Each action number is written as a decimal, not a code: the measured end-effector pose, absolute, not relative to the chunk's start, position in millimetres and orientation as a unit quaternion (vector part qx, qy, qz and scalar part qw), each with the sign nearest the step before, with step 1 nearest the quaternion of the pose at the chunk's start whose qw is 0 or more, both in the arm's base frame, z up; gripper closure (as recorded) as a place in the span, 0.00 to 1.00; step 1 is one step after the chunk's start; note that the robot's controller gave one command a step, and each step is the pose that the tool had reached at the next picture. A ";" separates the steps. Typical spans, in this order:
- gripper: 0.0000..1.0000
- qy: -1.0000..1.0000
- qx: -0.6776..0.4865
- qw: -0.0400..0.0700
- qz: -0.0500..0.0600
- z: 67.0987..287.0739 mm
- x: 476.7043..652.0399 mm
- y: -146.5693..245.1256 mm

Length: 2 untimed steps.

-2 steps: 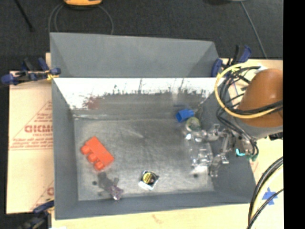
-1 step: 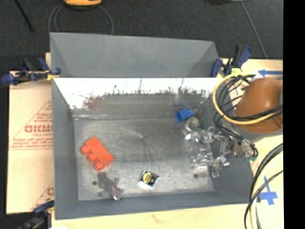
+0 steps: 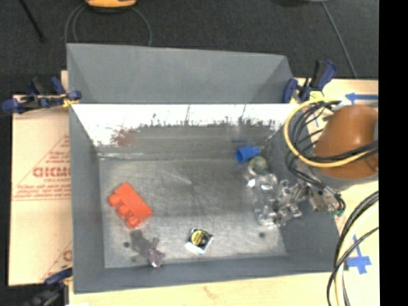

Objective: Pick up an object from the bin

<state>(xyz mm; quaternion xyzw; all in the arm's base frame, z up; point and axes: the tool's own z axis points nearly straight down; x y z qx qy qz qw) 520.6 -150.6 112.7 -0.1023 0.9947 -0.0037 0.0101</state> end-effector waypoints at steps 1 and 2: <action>0.00 0.995 -0.103 0.004 -0.002 110.9 517.0 -151.0; 0.00 0.991 -0.130 0.010 -0.004 109.9 519.2 -153.1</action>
Offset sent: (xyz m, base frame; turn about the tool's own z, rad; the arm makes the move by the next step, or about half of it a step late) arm 0.0000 0.0000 0.0000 0.0000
